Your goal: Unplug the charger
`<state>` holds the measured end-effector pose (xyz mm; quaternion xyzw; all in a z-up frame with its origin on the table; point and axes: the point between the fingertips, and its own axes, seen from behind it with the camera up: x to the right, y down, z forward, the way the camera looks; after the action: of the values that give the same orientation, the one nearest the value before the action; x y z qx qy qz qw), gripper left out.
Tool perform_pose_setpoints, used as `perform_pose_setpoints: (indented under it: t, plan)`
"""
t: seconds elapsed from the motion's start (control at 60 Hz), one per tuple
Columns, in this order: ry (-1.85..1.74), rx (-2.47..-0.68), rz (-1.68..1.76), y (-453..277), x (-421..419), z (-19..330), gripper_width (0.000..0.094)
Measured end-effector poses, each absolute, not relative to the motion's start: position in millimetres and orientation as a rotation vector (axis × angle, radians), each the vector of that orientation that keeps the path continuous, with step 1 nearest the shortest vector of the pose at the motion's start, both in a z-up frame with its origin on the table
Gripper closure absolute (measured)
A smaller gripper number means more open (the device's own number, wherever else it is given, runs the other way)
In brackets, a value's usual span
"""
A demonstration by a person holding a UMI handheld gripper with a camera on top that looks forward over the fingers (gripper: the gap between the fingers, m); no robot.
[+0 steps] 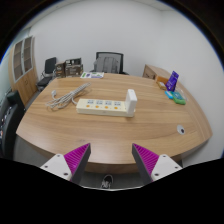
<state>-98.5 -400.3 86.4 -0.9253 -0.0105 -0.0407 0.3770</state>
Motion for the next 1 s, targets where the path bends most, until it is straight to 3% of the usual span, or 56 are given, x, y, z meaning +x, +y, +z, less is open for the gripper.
perform_pose_setpoints:
  t: [0.35, 0.417, 0.617, 0.817, 0.933, 0.967, 1.0]
  plan:
    - [-0.017, -2.09, -0.147, -210, -20, 58, 0.0096]
    - [-0.023, -2.069, -0.144, -187, -17, 55, 0.0187]
    - [-0.034, -2.042, -0.15, -160, -13, 44, 0.0677]
    - [0.013, -2.074, -0.072, -159, -15, 43, 0.078]
    - [0.018, -2.095, -0.082, -158, -15, 48, 0.0791]
    - [0.018, -2.088, -0.087, -158, -15, 55, 0.0791]
    - [-0.008, -2.011, -0.11, -153, -13, 83, 0.0792]
